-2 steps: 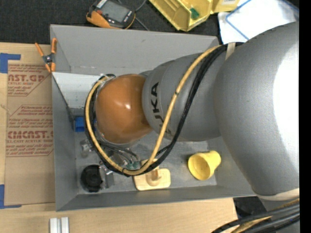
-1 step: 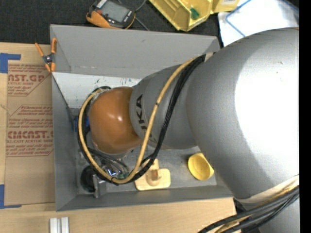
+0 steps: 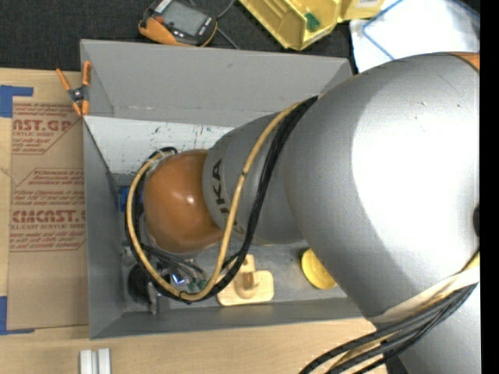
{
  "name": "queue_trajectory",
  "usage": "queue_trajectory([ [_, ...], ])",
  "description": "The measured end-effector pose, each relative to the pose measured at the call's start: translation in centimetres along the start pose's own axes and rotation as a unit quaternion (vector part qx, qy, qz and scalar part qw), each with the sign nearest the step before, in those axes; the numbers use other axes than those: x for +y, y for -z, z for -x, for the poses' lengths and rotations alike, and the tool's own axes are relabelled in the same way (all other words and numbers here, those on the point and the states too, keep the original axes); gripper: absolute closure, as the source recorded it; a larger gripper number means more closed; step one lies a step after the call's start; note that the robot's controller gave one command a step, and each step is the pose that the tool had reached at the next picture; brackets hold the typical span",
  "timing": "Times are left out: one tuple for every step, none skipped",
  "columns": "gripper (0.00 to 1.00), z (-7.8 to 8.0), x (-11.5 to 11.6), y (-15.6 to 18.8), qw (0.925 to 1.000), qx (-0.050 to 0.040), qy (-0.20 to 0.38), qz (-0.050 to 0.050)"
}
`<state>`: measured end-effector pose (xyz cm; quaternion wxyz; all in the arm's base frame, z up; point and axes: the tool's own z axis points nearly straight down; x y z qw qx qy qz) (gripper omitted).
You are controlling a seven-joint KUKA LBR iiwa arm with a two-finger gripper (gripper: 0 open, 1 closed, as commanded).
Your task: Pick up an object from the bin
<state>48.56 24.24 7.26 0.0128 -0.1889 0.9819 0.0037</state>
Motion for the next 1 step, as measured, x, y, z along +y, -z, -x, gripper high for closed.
queue_trajectory([
  [1.0, -0.17, -0.27, -0.05, 0.9996, 0.0037, -0.027, 0.0],
])
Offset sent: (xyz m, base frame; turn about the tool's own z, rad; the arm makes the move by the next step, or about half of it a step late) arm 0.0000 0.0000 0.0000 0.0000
